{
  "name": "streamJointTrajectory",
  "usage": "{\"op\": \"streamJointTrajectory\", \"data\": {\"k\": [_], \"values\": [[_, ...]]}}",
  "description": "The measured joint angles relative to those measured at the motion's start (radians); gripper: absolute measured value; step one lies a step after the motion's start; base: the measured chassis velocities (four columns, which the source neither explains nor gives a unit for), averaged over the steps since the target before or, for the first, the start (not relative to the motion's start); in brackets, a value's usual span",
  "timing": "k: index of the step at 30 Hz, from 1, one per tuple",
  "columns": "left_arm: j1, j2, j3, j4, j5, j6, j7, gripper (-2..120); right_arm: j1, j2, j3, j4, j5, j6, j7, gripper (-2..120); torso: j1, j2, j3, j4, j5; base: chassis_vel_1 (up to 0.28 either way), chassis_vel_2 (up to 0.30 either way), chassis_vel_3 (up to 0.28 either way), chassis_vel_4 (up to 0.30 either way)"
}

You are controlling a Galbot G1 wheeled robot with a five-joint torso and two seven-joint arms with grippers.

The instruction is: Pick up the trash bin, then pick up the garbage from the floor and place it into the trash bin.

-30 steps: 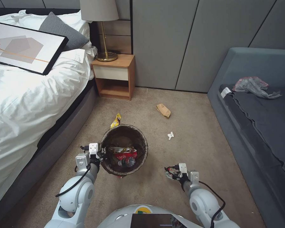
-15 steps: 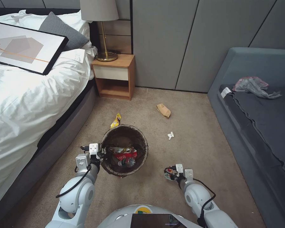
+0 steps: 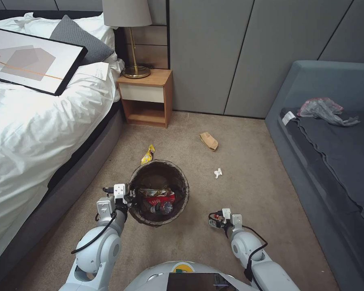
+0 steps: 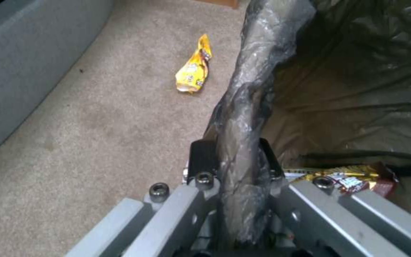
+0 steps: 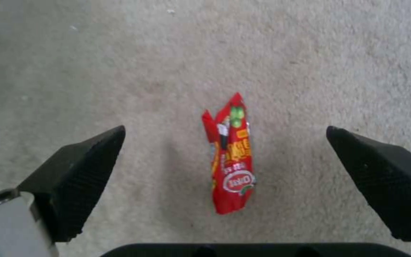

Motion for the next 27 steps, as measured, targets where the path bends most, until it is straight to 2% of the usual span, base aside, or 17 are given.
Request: {"op": "streamJointTrajectory", "data": {"k": [5, 8, 9, 11, 12, 15, 17, 24, 25, 27], "values": [[-0.001, 0.000, -0.001, 0.001, 0.000, 0.000, 0.000, 0, 0.010, 0.003, 0.000, -0.030, -0.020, 0.019, -0.012, 96, 0.000, 0.000, 0.000, -0.0001, 0.0000, 0.000, 0.000, 0.000, 0.000], [-0.001, 0.000, -0.002, 0.002, 0.000, 0.000, -0.001, 0, 0.020, 0.005, 0.001, -0.063, -0.035, 0.033, -0.025, 82, 0.000, 0.000, 0.000, -0.0001, 0.0000, 0.000, 0.000, 0.000, 0.000], [-0.001, 0.000, -0.002, 0.002, 0.000, 0.000, -0.001, 0, 0.020, 0.005, 0.001, -0.063, -0.035, 0.033, -0.025, 82, 0.000, 0.000, 0.000, -0.0001, 0.0000, 0.000, 0.000, 0.000, 0.000], [-0.001, 0.000, -0.002, 0.002, 0.001, 0.000, -0.001, 0, 0.022, 0.006, 0.001, -0.076, -0.041, 0.034, -0.030, 72, 0.000, 0.000, 0.000, 0.0000, 0.0000, 0.000, 0.000, 0.000, 0.000], [-0.001, 0.000, -0.002, 0.002, 0.001, 0.000, -0.001, 0, 0.022, 0.006, 0.001, -0.076, -0.041, 0.034, -0.030, 72, 0.000, 0.000, 0.000, 0.0000, 0.0000, 0.000, 0.000, 0.000, 0.000], [-0.002, 0.000, -0.004, 0.004, 0.001, 0.000, -0.002, 0, 0.022, 0.011, 0.001, -0.100, -0.059, 0.051, -0.041, 56, 0.000, 0.000, 0.000, 0.0000, 0.0000, 0.000, 0.000, 0.000, 0.000], [-0.003, 0.000, -0.004, 0.004, 0.000, -0.001, -0.002, 0, 0.022, 0.012, 0.001, -0.103, -0.061, 0.053, -0.041, 53, 0.000, 0.000, 0.000, -0.0001, 0.0000, 0.000, 0.000, 0.000, 0.000], [-0.004, 0.001, -0.004, 0.005, -0.002, -0.001, -0.002, 0, 0.023, 0.015, 0.007, -0.120, -0.070, 0.062, -0.045, 25, 0.000, 0.000, 0.000, 0.0001, 0.0000, 0.000, 0.000, 0.000, 0.000], [-0.004, 0.001, -0.004, 0.005, -0.002, -0.001, -0.002, 0, 0.023, 0.015, 0.007, -0.120, -0.070, 0.062, -0.045, 25, 0.000, 0.000, 0.000, 0.0001, 0.0000, 0.000, 0.000, 0.000, 0.000], [-0.006, 0.001, -0.004, 0.005, -0.003, -0.001, -0.002, 0, 0.021, 0.014, 0.009, -0.119, -0.073, 0.062, -0.047, 14, 0.000, 0.000, 0.000, 0.0001, 0.0003, 0.000, 0.000, 0.000, 0.000]]}}
